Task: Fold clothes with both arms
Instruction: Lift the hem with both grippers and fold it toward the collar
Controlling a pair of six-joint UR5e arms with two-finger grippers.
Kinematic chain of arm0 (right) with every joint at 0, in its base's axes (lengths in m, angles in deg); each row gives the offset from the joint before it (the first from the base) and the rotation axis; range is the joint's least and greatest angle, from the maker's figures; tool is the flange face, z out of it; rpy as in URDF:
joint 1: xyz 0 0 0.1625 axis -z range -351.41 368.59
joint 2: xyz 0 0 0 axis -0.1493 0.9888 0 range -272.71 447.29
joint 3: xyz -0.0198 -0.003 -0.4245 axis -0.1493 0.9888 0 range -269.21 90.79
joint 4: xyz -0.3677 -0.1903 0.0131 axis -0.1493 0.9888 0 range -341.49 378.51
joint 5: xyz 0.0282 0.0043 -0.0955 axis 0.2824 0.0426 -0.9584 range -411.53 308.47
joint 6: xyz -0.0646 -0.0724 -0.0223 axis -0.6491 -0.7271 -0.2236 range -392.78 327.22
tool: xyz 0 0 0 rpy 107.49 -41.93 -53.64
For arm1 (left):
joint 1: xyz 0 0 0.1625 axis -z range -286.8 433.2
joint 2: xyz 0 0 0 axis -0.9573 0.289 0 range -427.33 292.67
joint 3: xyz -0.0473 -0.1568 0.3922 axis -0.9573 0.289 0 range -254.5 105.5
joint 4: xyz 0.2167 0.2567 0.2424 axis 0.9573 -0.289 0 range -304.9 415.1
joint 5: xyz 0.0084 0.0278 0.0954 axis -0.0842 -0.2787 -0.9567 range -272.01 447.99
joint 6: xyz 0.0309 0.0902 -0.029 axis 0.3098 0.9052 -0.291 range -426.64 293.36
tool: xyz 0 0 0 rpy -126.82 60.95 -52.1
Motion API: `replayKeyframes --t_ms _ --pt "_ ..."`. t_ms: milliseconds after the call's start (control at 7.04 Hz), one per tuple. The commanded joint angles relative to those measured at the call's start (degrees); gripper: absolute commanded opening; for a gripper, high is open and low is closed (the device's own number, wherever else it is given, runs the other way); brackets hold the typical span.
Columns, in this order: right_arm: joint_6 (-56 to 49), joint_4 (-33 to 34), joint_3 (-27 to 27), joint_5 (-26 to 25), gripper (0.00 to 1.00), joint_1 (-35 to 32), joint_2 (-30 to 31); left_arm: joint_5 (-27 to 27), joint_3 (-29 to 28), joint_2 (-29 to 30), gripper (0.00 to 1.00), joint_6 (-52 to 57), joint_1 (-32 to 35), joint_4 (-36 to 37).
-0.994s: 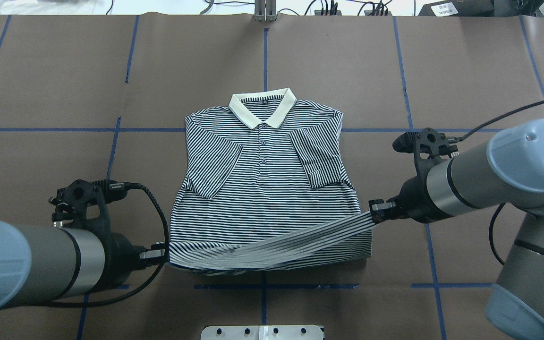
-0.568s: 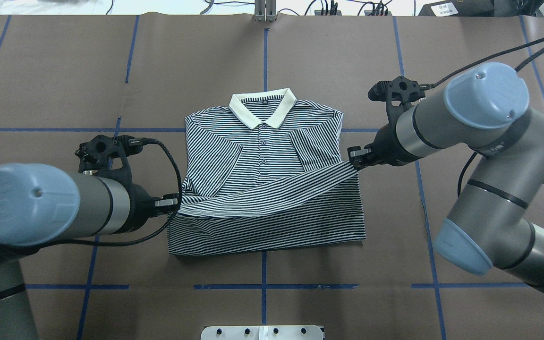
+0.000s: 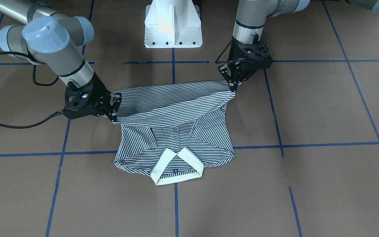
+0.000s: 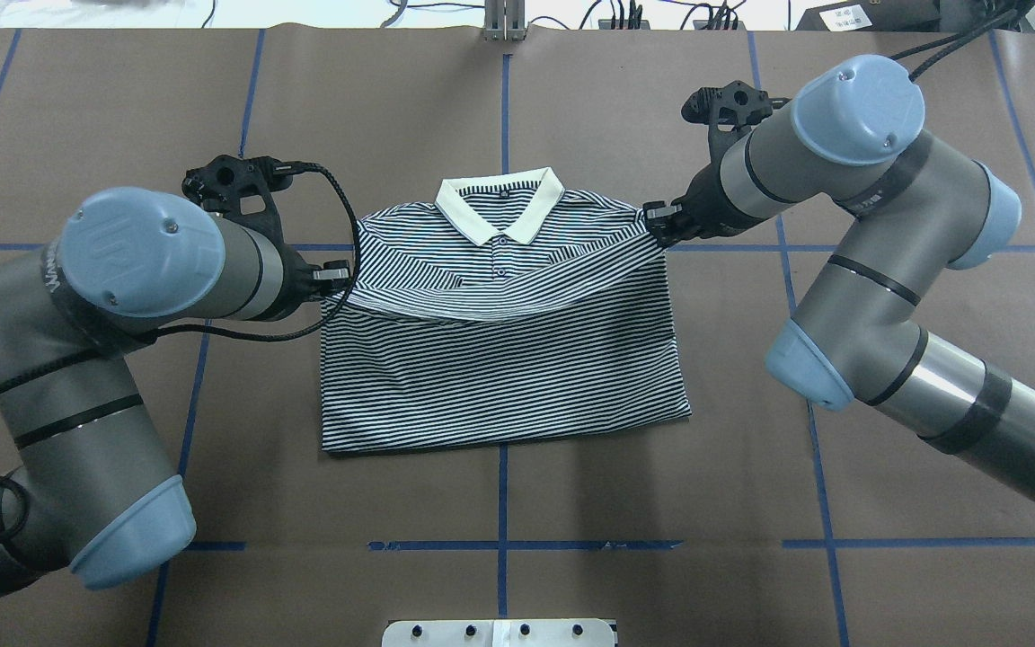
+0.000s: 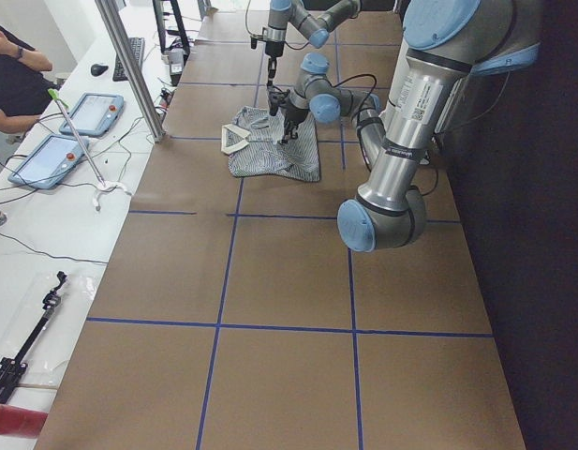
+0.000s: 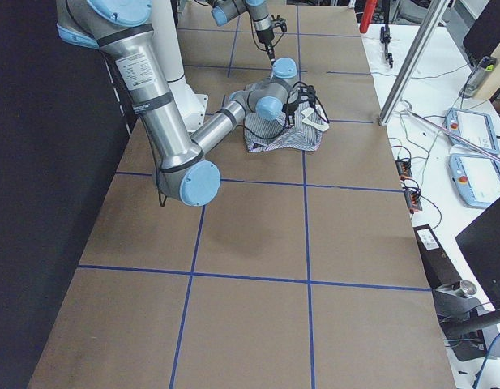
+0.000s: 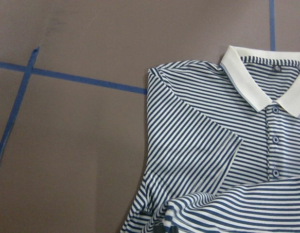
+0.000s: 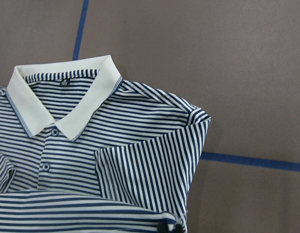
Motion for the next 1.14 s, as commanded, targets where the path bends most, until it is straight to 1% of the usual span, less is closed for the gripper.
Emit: replayKeyframes --t_ms 0,142,284,426,568,710,994 --pt "0.42 -2.78 8.43 0.0 0.0 -2.28 -4.24 -0.02 -10.42 0.22 0.0 2.18 3.63 -10.32" --pt "0.51 -4.11 12.73 0.17 0.0 -3.6 -5.57 0.06 -15.35 0.83 0.0 2.26 4.69 -15.88" --pt "0.51 -6.38 15.99 0.17 0.0 -4.57 -6.62 0.15 -18.53 2.92 0.0 2.44 6.18 -16.71" --pt "0.6 -7.1 20.2 0.26 0.0 -4.84 -9.85 1.72 -21.18 4.86 0.0 2.53 7.24 -16.9" --pt "0.6 -7.11 22.59 0.26 0.0 -4.84 -11.8 1.91 -21.38 5.14 0.0 2.53 7.69 -16.9" --pt "0.51 -7.11 23.84 0.26 0.0 -4.84 -12.6 1.91 -21.81 5.14 0.0 2.53 7.78 -16.9" --pt "0.51 -7.19 24.55 0.26 0.0 -4.84 -12.87 1.91 -22.43 5.49 0.0 2.53 7.69 -16.99"
